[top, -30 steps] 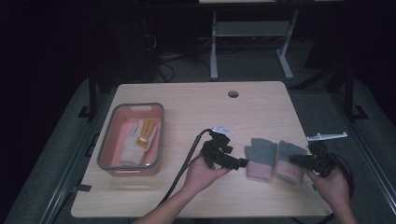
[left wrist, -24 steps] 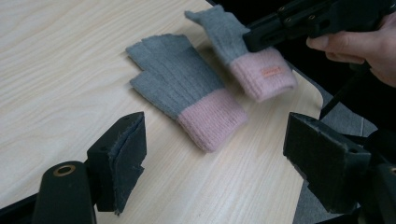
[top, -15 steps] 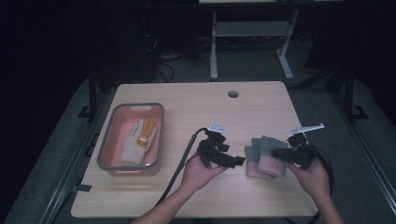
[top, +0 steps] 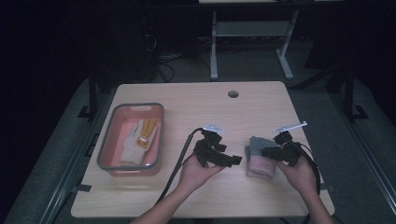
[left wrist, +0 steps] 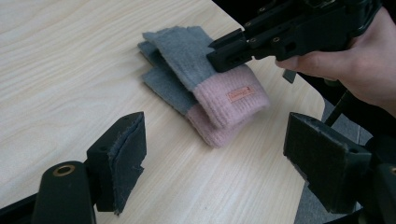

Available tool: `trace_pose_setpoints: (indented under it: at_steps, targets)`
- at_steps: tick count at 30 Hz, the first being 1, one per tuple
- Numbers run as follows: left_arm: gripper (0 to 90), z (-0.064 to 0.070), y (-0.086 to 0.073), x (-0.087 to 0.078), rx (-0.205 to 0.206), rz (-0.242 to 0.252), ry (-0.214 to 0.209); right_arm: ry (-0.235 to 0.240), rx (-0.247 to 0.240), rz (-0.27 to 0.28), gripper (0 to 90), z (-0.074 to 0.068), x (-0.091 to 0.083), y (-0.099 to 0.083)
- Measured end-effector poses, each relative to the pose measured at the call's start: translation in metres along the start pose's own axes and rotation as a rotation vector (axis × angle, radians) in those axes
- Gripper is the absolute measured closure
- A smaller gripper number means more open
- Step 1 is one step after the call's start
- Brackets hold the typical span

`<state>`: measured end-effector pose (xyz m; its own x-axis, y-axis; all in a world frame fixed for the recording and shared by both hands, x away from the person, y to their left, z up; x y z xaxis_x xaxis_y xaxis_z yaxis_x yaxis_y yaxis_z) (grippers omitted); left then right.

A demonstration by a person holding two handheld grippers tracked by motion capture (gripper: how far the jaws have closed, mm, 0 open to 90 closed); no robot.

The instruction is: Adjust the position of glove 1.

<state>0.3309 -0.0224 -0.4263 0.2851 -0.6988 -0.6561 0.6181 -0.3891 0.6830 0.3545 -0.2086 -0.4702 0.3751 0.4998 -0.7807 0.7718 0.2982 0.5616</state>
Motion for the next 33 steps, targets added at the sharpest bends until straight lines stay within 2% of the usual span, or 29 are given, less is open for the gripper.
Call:
trace_pose_setpoints:
  at_steps: [4, 5, 6, 14, 22, 27, 31, 33]
  targets:
    - [21.4, -0.001, -0.001, 0.001, -0.006, -0.003, 0.003, -0.005, -0.016, -0.011, 78.6, 0.0, 0.006, 0.001]
    - [21.3, -0.002, -0.001, 0.001, -0.006, -0.005, 0.001, -0.003, 0.001, -0.019, 78.3, -0.001, 0.007, 0.0]
    - [21.4, -0.002, -0.001, 0.002, -0.007, -0.006, 0.001, 0.002, -0.002, -0.019, 77.3, -0.001, 0.008, 0.0]
    - [22.8, 0.001, -0.003, 0.011, -0.017, -0.019, -0.006, 0.012, 0.032, 0.01, 68.1, 0.006, -0.005, -0.003]
    - [25.5, 0.008, -0.006, 0.032, -0.038, -0.05, -0.028, 0.036, 0.104, 0.04, 59.2, 0.017, -0.012, -0.016]
    - [29.9, 0.011, -0.008, 0.048, -0.055, -0.068, -0.03, 0.04, 0.123, 0.055, 55.2, 0.022, -0.012, -0.023]
    - [31.7, 0.012, -0.011, 0.06, -0.077, -0.087, -0.032, 0.059, 0.151, 0.055, 51.0, 0.025, -0.009, -0.028]
    - [32.7, 0.012, -0.013, 0.066, -0.102, -0.092, -0.035, 0.061, 0.154, 0.06, 50.3, 0.027, -0.009, -0.03]
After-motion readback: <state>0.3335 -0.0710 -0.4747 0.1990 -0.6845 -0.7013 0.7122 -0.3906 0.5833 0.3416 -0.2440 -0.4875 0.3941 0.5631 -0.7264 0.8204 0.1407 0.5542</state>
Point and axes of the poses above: each handheld gripper's, and its own axes: x roughly forward along the jaws, y roughly out of its top, z roughly to its right, the point moved 7 cm from there along x, roughly forward along the jaws, and after that the axes turned 6 degrees about y, right-handed, at the moved point
